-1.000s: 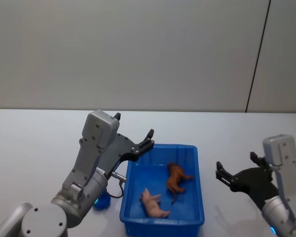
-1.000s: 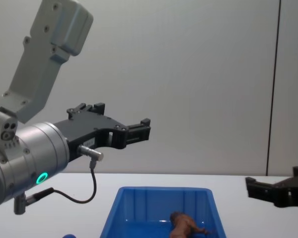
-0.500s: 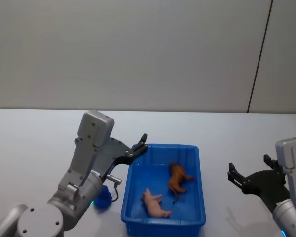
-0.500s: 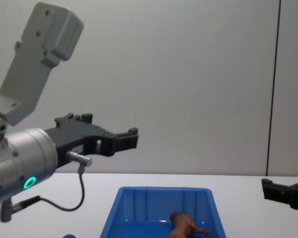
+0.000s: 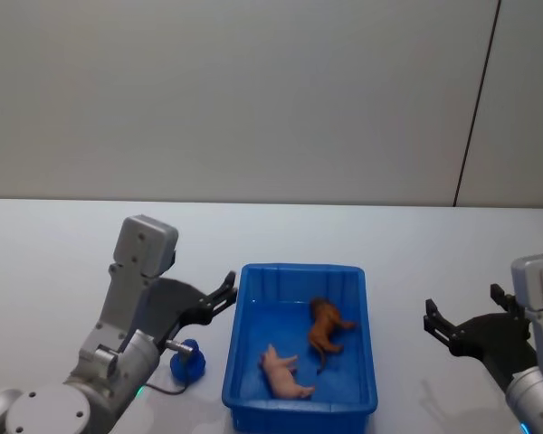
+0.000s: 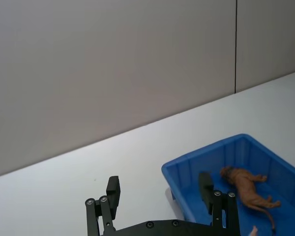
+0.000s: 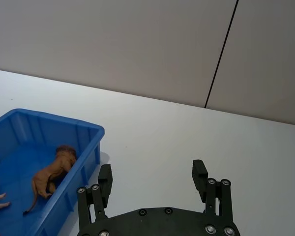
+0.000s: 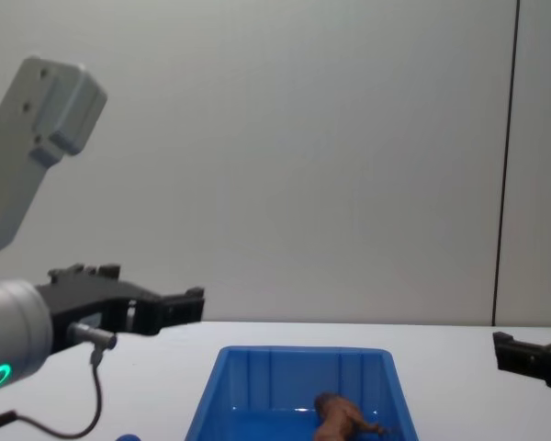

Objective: Pick up the two dolls from the table and place them into the box.

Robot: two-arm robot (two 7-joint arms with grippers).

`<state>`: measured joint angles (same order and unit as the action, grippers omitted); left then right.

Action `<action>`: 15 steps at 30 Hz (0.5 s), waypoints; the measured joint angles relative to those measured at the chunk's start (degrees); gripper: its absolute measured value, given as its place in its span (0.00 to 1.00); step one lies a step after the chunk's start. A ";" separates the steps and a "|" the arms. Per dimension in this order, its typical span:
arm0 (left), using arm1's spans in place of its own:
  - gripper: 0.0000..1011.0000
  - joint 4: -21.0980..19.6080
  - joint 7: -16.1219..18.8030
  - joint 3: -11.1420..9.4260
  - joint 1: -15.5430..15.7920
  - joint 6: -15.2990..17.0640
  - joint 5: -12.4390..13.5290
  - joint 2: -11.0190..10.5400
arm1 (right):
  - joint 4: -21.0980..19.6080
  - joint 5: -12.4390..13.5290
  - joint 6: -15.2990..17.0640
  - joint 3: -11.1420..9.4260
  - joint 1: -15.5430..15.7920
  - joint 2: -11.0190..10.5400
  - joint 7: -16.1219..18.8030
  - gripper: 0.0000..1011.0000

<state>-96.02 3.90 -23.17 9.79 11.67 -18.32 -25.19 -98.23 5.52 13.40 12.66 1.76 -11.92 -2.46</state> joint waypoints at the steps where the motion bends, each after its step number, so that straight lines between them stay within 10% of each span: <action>1: 0.99 0.00 0.18 0.19 -0.21 0.76 -0.58 -0.21 | -0.01 0.01 0.00 -0.01 0.01 -0.01 -0.02 0.99; 15: 0.99 2.17 -0.30 1.48 -1.14 5.71 -3.54 -1.35 | -0.14 0.04 0.02 -0.09 0.14 -0.10 -0.19 0.99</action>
<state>-93.85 3.61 -21.69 8.65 17.38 -21.86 -26.54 -98.37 5.57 13.42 12.57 1.90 -12.02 -2.65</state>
